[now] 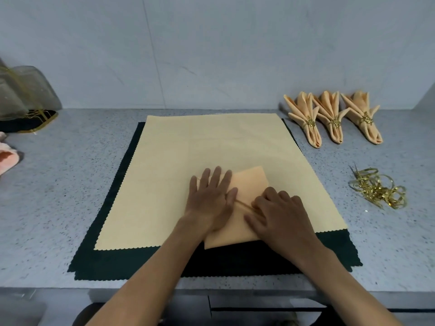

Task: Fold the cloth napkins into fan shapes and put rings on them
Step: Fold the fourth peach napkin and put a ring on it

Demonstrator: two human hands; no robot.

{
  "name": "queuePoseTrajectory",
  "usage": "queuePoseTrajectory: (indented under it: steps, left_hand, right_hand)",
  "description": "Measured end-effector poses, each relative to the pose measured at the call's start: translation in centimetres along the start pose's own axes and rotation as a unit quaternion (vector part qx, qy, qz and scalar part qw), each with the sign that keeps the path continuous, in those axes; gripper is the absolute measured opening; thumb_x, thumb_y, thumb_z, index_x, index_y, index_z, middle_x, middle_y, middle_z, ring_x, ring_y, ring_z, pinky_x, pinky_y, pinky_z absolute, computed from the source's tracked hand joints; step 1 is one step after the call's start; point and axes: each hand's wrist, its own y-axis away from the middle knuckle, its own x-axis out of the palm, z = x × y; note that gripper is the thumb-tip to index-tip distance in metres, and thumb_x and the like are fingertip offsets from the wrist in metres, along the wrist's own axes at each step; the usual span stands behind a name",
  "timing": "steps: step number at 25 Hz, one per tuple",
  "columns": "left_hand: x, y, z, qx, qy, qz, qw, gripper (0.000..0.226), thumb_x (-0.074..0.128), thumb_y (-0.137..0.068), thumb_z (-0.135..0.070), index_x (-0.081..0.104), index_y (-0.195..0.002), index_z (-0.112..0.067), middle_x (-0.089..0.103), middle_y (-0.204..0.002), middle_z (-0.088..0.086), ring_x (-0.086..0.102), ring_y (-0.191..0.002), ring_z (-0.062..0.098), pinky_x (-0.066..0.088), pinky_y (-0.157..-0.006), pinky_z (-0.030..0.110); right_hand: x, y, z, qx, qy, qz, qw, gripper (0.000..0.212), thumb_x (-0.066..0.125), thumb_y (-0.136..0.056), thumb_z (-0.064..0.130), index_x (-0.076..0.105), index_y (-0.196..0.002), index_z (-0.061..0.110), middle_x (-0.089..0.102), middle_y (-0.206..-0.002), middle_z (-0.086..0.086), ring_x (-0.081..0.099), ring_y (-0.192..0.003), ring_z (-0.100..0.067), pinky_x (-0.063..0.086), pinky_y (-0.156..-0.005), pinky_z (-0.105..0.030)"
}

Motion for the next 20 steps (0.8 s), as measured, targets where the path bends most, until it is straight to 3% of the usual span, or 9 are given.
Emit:
queuePoseTrajectory:
  steps: [2,3,5,7,10,13,16,18,20]
  left_hand:
    - [0.5,-0.1,0.5,0.001,0.013,-0.001,1.000,0.056,0.014,-0.103,-0.050,0.006,-0.156,-0.034,-0.001,-0.165,-0.005,-0.006,-0.151,0.021,-0.003,-0.120,0.050]
    - [0.6,0.0,0.6,0.001,0.016,-0.005,1.000,0.055,0.013,-0.103,-0.050,0.007,-0.156,-0.035,-0.001,-0.165,-0.005,-0.006,-0.151,0.021,-0.004,-0.120,0.050]
    - [0.6,0.1,0.5,-0.007,0.022,-0.013,1.000,0.054,0.012,-0.103,-0.050,0.007,-0.155,-0.038,-0.001,-0.165,-0.005,-0.007,-0.151,0.021,-0.005,-0.120,0.050]
    - [0.5,0.1,0.3,-0.029,0.022,-0.011,0.999,0.055,0.011,-0.102,-0.050,0.006,-0.156,-0.037,-0.004,-0.165,-0.002,-0.009,-0.151,0.022,-0.006,-0.120,0.051]
    - [0.5,0.1,0.4,-0.052,0.025,-0.008,0.998,0.058,0.012,-0.102,-0.049,0.003,-0.157,-0.031,-0.007,-0.165,0.002,-0.010,-0.151,0.022,-0.007,-0.119,0.052]
    - [0.6,0.1,0.3,-0.060,0.020,-0.003,0.998,0.059,0.013,-0.102,-0.049,0.003,-0.157,-0.030,-0.005,-0.165,0.002,-0.009,-0.151,0.022,-0.007,-0.119,0.054]
    - [0.5,0.0,0.2,-0.065,0.033,-0.040,0.997,0.061,0.011,-0.101,-0.051,0.009,-0.157,-0.027,-0.002,-0.165,0.004,-0.008,-0.151,0.023,-0.009,-0.119,0.053]
    - [-0.6,1.3,0.7,0.010,0.071,-0.110,0.991,0.068,0.013,-0.097,-0.056,0.025,-0.155,-0.021,0.011,-0.164,0.006,0.002,-0.151,0.021,-0.003,-0.121,0.049]
    - [-1.4,4.2,2.5,0.167,0.128,-0.118,0.970,0.069,0.029,-0.092,-0.062,0.047,-0.144,-0.020,0.035,-0.157,0.002,0.023,-0.147,0.015,0.011,-0.122,0.043]
  right_hand:
    - [-0.5,-3.0,0.2,0.003,-0.046,0.009,0.999,0.040,0.037,-0.099,0.049,0.063,-0.105,0.019,0.056,-0.120,-0.002,0.050,-0.110,-0.025,0.037,-0.089,-0.038]
    - [-0.1,-4.5,0.3,0.012,-0.079,0.012,0.997,0.043,0.036,-0.101,0.046,0.060,-0.118,0.016,0.051,-0.136,-0.005,0.044,-0.126,-0.026,0.035,-0.099,-0.038]
    - [1.5,-6.6,0.5,0.034,-0.097,0.064,0.993,0.061,0.025,-0.103,0.049,0.029,-0.152,0.012,0.018,-0.163,-0.005,0.013,-0.150,-0.021,0.015,-0.119,-0.038]
    - [3.1,-6.5,-0.4,0.049,-0.074,0.109,0.990,0.068,0.014,-0.102,0.053,0.005,-0.158,0.015,-0.002,-0.166,-0.001,-0.005,-0.152,-0.015,-0.001,-0.122,-0.037]
    - [2.9,-3.8,-1.7,0.030,-0.062,0.119,0.991,0.077,0.003,-0.096,0.061,0.000,-0.158,0.016,-0.008,-0.166,-0.001,-0.009,-0.151,-0.013,-0.005,-0.121,-0.035]
    - [2.2,-0.4,-1.9,-0.039,-0.038,0.116,0.992,0.097,-0.021,-0.079,0.070,-0.005,-0.157,0.014,-0.013,-0.164,0.000,-0.016,-0.150,-0.011,-0.011,-0.120,-0.029]
    - [2.1,1.3,-1.9,-0.057,-0.030,0.111,0.992,0.096,-0.025,-0.078,0.066,-0.007,-0.157,0.015,-0.014,-0.164,0.000,-0.018,-0.148,-0.009,-0.015,-0.116,-0.025]
    - [2.0,1.3,-2.0,-0.050,-0.034,0.105,0.993,0.094,-0.022,-0.079,0.064,-0.006,-0.157,0.016,-0.013,-0.164,0.000,-0.016,-0.149,-0.010,-0.015,-0.115,-0.025]
    - [2.1,1.1,-1.9,-0.051,-0.044,0.104,0.992,0.094,-0.021,-0.079,0.065,-0.006,-0.157,0.016,-0.013,-0.164,0.001,-0.015,-0.149,-0.010,-0.014,-0.115,-0.024]
